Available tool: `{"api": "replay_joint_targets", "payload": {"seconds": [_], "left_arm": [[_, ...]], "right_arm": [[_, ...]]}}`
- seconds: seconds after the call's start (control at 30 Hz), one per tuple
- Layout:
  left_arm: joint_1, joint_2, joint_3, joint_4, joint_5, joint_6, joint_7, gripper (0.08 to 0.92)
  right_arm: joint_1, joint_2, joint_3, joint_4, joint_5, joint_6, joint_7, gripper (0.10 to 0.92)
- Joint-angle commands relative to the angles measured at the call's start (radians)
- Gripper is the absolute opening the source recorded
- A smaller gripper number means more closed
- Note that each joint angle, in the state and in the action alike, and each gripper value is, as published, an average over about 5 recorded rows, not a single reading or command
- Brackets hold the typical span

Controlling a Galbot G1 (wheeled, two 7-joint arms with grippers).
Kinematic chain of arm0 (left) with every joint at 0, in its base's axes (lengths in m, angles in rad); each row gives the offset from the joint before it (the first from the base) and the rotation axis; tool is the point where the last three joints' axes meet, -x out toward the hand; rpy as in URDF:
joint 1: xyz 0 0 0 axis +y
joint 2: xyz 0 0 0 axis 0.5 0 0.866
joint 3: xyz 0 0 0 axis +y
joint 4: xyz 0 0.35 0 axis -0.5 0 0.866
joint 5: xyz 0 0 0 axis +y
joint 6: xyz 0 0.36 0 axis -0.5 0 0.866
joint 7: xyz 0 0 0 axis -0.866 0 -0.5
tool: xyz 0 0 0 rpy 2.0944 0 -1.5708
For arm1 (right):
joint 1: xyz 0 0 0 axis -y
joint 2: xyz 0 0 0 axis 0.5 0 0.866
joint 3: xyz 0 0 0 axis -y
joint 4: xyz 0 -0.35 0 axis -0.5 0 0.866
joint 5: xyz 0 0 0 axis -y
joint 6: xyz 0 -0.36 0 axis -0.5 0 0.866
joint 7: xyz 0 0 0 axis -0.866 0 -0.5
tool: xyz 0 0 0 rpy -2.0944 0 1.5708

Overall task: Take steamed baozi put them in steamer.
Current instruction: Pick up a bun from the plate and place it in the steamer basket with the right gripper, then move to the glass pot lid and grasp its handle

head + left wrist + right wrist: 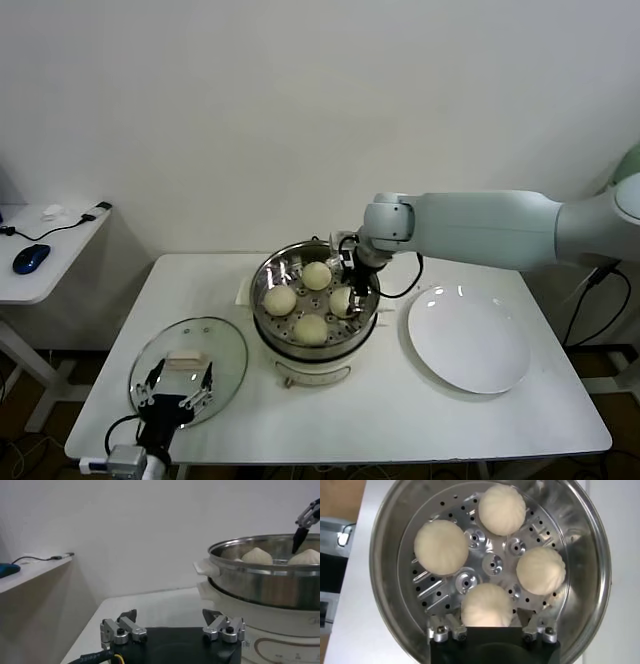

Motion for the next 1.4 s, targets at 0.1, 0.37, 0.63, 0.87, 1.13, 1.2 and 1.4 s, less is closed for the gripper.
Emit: {"api": "replay_joint_targets", "payload": {"seconds": [0.1, 0.37, 0.63, 0.87, 1.13, 1.2, 1.4], "left_arm": [[0.004, 0.0, -0.001, -0.015, -0.025, -0.015, -0.001, 0.823], [-0.006, 0.009, -0.007, -0.031, -0.044, -0.038, -0.005, 0.823], [-0.052, 0.018, -0.021, 0.003, -0.044, -0.086, -0.003, 0.823], [-0.078, 0.022, -0.006, 0.032, -0.003, -0.134, -0.01, 0.823], [-0.092, 0.033, -0.004, 0.068, 0.164, -0.177, -0.077, 0.823], [-0.101, 0.037, -0.007, 0.085, 0.226, -0.19, -0.1, 0.823], [-0.112, 0.054, -0.02, 0.163, 0.52, -0.256, -0.205, 0.823]], "right_arm": [[0.029, -0.162, 0.17, -0.031, 0.113, 0.086, -0.009, 0.821], [-0.341, -0.394, 0.787, -0.065, 0.07, 0.141, 0.439, 0.823], [-0.959, -0.653, 1.374, 0.137, -0.049, 0.197, 0.656, 0.823], [-1.74, -0.567, 2.107, 0.276, -0.256, 0.288, 0.622, 0.823], [-2.148, -0.26, 2.392, 0.32, -0.338, 0.523, 0.594, 0.823], [-2.188, -0.197, 2.397, 0.306, -0.353, 0.587, 0.592, 0.823], [-2.241, -0.047, 2.346, 0.255, -0.406, 0.696, 0.579, 0.823]]}}
